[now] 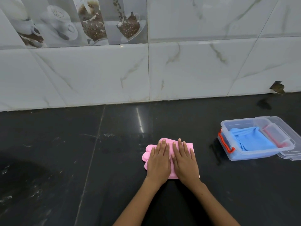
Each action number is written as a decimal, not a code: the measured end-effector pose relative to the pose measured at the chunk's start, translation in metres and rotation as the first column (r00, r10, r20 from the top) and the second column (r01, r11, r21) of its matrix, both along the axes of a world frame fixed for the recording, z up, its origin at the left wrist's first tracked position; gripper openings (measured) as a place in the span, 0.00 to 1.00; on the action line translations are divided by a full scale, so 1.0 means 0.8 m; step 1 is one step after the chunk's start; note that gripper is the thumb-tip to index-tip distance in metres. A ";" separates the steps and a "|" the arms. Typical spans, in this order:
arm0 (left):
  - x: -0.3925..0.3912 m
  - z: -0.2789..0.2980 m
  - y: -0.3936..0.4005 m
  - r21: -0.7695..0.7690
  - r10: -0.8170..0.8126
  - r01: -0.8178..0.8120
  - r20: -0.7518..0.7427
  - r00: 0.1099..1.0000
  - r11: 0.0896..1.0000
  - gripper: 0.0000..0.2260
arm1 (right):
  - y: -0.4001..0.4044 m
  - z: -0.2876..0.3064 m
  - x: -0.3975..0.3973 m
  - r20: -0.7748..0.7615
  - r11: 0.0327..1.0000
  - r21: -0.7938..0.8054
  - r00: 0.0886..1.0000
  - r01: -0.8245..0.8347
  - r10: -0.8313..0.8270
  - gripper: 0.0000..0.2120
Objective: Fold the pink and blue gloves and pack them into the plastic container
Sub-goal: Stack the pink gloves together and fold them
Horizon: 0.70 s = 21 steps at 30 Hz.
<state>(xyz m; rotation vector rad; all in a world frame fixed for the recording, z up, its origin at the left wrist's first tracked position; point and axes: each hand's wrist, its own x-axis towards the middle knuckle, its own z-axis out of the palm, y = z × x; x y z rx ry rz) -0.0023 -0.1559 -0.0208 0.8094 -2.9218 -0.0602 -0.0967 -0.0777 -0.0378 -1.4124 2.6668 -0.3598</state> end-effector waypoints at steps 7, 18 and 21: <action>0.002 0.002 -0.003 0.057 0.007 -0.009 0.038 0.999 0.998 0.23 | -0.002 -0.010 -0.001 -0.049 1.000 -0.029 0.999 0.002 -0.003 0.25; 0.016 0.016 -0.020 0.287 0.035 0.008 -0.142 0.989 0.958 0.21 | 0.013 0.028 -0.011 0.196 0.977 -0.209 0.981 0.049 -0.007 0.21; 0.045 0.026 -0.041 0.397 0.302 -0.184 -0.258 0.918 0.899 0.18 | 0.039 0.043 -0.034 0.231 0.945 -0.239 0.958 0.224 -0.168 0.18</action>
